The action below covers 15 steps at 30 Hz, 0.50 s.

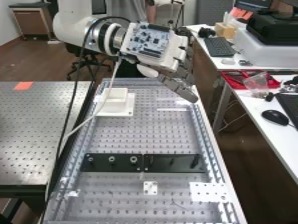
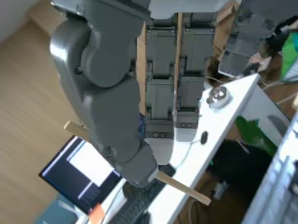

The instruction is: Grab the chopstick and place it in the clear container

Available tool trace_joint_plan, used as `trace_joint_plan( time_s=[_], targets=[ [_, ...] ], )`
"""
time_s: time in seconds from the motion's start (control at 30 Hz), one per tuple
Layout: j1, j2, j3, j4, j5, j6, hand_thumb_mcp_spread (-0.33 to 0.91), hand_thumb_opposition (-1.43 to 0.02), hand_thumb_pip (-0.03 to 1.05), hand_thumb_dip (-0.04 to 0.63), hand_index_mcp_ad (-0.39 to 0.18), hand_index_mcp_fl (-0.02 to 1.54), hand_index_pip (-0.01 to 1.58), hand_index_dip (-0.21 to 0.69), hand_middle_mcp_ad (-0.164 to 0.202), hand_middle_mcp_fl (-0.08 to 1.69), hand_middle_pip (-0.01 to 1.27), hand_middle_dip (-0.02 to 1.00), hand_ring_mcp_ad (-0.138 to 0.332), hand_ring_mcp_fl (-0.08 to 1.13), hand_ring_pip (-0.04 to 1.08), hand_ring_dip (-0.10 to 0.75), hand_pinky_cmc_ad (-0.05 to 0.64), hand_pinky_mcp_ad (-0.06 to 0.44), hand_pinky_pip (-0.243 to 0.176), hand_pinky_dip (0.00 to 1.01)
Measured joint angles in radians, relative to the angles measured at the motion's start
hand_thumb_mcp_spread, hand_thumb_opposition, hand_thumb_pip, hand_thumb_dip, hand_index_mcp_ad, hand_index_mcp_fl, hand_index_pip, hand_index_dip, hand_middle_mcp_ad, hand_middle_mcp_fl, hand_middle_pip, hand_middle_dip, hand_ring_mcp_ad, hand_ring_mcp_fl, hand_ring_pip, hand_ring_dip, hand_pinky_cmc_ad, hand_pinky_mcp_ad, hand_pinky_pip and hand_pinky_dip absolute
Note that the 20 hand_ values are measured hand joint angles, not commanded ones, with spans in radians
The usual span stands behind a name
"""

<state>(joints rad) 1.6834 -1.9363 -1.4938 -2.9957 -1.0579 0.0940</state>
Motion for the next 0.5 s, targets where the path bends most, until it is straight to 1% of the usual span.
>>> trace_joint_plan(
  time_s=[0.03,0.13,0.17,0.27,0.4,0.5],
  targets=[
    [0.019,0.0,0.007,-0.029,0.016,0.015,0.69,-1.13,0.5,0.269,-0.134,1.09,0.83,0.051,0.037,1.16,0.47,0.7,0.017,0.86,0.11,0.56,0.377,0.281,-0.028,0.19],
    [0.057,-0.009,0.032,-0.111,0.043,0.058,0.68,-1.13,0.5,0.269,-0.131,1.09,0.83,0.051,0.037,1.18,0.47,0.7,0.017,0.86,0.11,0.56,0.375,0.281,-0.028,0.2],
    [0.071,-0.013,0.043,-0.138,0.052,0.069,0.69,-1.13,0.5,0.269,-0.131,1.09,0.82,0.051,0.037,1.18,0.47,0.7,0.017,0.86,0.11,0.56,0.375,0.29,-0.028,0.2],
    [0.109,-0.028,0.077,-0.213,0.081,0.088,0.68,-1.13,0.5,0.269,-0.131,1.09,0.81,0.051,0.033,1.17,0.47,0.7,0.017,0.86,0.11,0.56,0.375,0.293,-0.028,0.2],
    [0.136,-0.046,0.108,-0.274,0.099,0.12,0.69,-1.13,0.5,0.269,-0.131,1.09,0.81,0.051,0.035,1.17,0.47,0.7,0.021,0.87,0.11,0.56,0.375,0.298,-0.028,0.21],
    [0.156,-0.064,0.142,-0.336,0.108,0.166,0.69,-1.13,0.5,0.269,-0.131,1.09,0.81,0.051,0.035,1.17,0.48,0.7,0.021,0.88,0.11,0.56,0.379,0.295,-0.028,0.21]
  ],
)
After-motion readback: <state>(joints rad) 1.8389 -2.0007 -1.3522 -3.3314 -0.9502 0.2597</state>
